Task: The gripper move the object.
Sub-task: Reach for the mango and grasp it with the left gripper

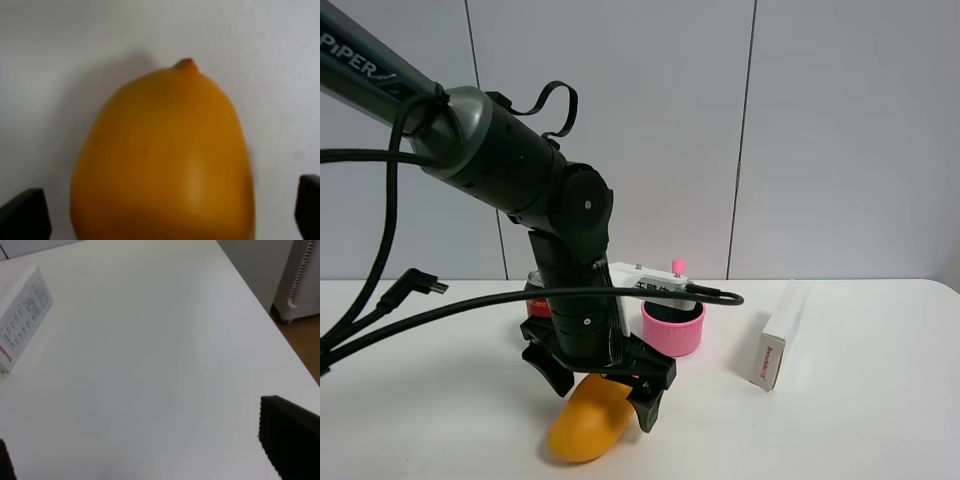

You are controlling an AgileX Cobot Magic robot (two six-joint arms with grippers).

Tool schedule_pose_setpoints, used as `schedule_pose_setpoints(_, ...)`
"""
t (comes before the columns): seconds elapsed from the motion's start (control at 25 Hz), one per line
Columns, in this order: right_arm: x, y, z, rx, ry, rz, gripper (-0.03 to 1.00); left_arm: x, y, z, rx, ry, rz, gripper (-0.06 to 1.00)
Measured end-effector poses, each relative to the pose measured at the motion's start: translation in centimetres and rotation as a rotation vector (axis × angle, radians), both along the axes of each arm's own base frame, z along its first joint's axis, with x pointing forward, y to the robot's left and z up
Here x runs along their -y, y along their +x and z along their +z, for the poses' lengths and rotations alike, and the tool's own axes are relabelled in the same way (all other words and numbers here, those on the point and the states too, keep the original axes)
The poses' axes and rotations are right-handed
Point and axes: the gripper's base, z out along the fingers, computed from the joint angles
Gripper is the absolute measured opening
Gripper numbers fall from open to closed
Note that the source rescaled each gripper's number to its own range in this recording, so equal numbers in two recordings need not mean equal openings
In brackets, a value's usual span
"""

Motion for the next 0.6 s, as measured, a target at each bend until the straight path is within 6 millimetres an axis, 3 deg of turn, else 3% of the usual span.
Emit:
schedule_pose_setpoints(0.32,0.00,0.00,0.00,0.000,0.000,0.000,1.00,0.07,0.17,-0.54,0.012,0.002,-0.013,1.00)
schedule_pose_setpoints(0.4,0.00,0.00,0.00,0.000,0.000,0.000,1.00,0.05,0.19,-0.54,0.017,0.006,-0.027,0.94)
schedule_pose_setpoints(0.48,0.00,0.00,0.00,0.000,0.000,0.000,1.00,0.06,0.20,-0.54,0.019,0.007,-0.035,0.74)
schedule_pose_setpoints(0.52,0.00,0.00,0.00,0.000,0.000,0.000,1.00,0.06,0.20,-0.54,0.020,0.007,-0.036,0.55)
schedule_pose_setpoints(0.6,0.00,0.00,0.00,0.000,0.000,0.000,1.00,0.07,0.21,-0.54,0.022,0.007,-0.043,0.07)
